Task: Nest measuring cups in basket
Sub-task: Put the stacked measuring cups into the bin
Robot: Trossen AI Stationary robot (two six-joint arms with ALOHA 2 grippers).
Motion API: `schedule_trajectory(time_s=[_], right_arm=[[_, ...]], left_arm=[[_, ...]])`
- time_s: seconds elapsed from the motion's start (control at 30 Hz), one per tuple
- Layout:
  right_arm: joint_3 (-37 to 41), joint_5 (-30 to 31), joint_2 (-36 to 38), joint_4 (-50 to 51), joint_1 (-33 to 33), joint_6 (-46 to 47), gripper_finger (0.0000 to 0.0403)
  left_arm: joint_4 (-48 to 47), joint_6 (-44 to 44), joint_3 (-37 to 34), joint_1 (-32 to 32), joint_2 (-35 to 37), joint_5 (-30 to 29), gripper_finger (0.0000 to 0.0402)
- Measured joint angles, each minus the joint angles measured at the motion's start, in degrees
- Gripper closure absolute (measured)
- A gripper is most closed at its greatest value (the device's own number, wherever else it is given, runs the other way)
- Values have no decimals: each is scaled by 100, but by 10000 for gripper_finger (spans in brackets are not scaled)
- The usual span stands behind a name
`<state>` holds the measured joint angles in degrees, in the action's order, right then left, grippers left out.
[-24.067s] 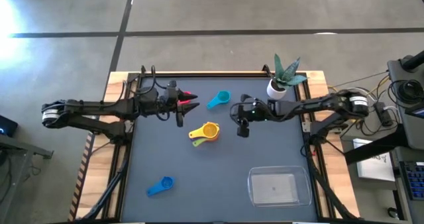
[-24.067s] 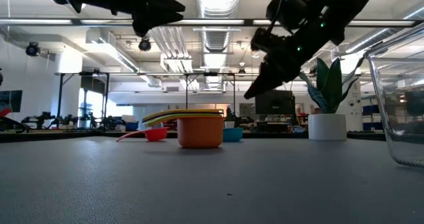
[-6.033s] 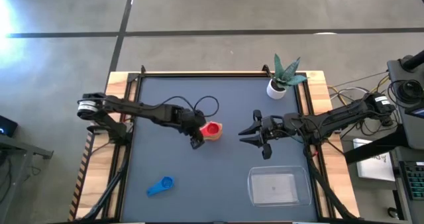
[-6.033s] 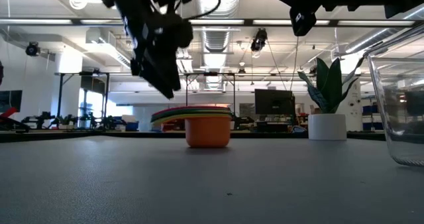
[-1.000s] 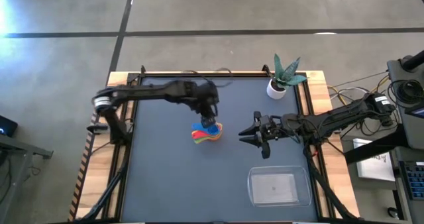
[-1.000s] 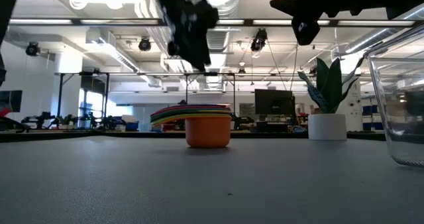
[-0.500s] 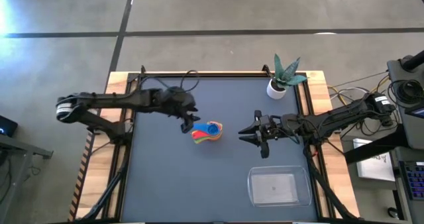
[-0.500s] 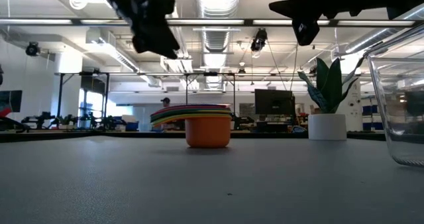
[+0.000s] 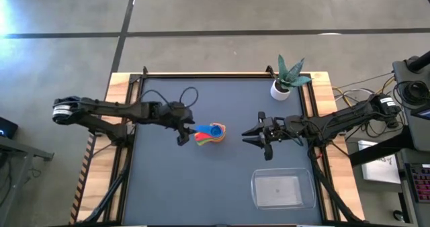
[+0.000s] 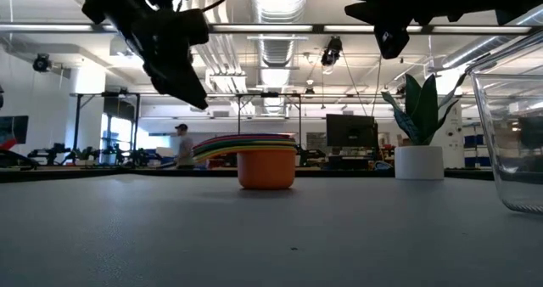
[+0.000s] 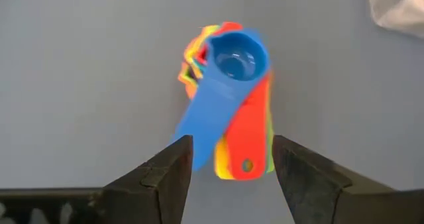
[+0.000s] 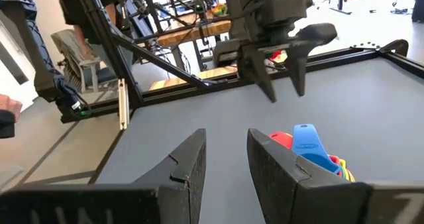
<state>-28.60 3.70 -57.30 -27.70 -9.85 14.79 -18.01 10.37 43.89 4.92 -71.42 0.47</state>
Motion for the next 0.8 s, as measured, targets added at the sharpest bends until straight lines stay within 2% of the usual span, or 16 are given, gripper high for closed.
schedule_trajectory(time_s=[0.23,0.43,0.5,0.6,0.8], right_arm=[[0,2,-2,0,0,6,303],[0,-1,-2,14,0,17,303],[0,-1,-2,44,0,17,303],[0,-2,-2,46,0,17,303],[0,0,-2,46,0,16,303]], left_arm=[[-299,-290,669,-167,-523,-400,141],[-766,-446,1327,-172,-958,-450,88],[-1036,-601,1492,-172,-1134,-479,82],[-1374,-895,1763,-176,-1315,-845,82],[-1586,-1253,2154,63,-1310,-1386,91]])
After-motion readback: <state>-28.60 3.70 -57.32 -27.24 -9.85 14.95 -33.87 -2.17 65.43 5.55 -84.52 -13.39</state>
